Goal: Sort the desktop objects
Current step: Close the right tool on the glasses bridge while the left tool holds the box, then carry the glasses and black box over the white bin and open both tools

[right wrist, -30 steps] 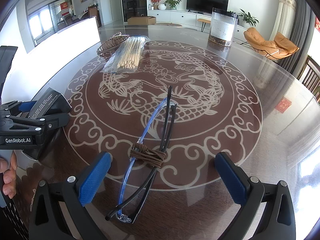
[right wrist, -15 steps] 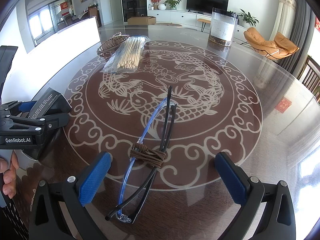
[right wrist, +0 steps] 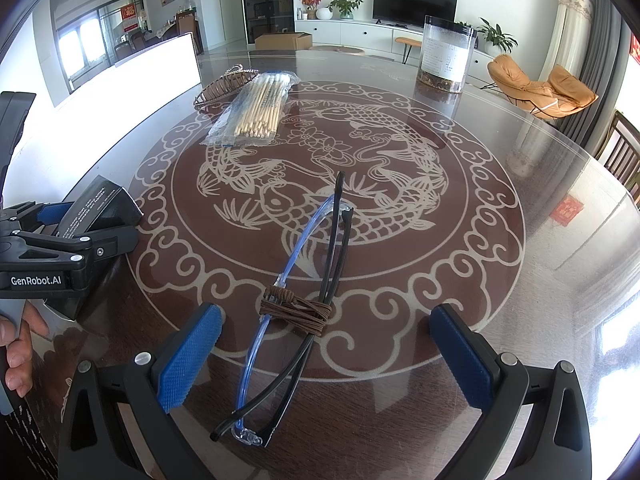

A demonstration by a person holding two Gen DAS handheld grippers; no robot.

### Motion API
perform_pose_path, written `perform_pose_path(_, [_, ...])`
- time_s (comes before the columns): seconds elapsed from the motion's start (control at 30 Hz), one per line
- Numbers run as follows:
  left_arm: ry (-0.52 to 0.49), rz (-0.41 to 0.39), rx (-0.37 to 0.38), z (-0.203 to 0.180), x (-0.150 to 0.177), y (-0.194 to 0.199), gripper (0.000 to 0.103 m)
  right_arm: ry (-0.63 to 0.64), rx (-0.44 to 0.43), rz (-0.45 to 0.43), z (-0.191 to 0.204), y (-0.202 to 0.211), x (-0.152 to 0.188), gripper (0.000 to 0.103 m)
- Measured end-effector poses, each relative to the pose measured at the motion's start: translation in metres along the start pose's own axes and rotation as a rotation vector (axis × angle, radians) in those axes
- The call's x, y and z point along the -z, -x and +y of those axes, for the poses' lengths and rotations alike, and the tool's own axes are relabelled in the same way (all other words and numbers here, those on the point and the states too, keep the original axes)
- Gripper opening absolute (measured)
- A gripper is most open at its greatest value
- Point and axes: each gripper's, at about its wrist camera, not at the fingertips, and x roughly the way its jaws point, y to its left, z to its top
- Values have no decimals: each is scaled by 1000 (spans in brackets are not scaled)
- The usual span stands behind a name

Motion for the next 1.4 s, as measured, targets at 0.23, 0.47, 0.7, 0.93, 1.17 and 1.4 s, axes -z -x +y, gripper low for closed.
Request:
perform_pose_path(0.23, [-1, -1, 0, 0, 0, 0, 103, 0, 0, 0, 0, 0, 0, 103])
perform_pose_path(0.47, [-8, -3, 2, 0, 0, -1, 103, 3, -3, 1, 0, 0, 0, 103])
perform_pose_path(0.7, [-46, 39, 25, -2, 0, -1, 103, 59, -40, 98, -2, -4, -10, 103])
perform_pose_path(0.93, [-75, 29, 62, -5, -2, 9, 58, 124, -66, 330, -7, -19, -40, 74])
perform_pose_path(1.17, [42, -32, 155, 12, -1, 30, 57, 152, -97, 319, 2, -5, -44, 29])
perform_pose_path(1.4, [75, -203, 250, 15, 4, 82, 57, 93, -138, 224, -10, 35, -46, 29])
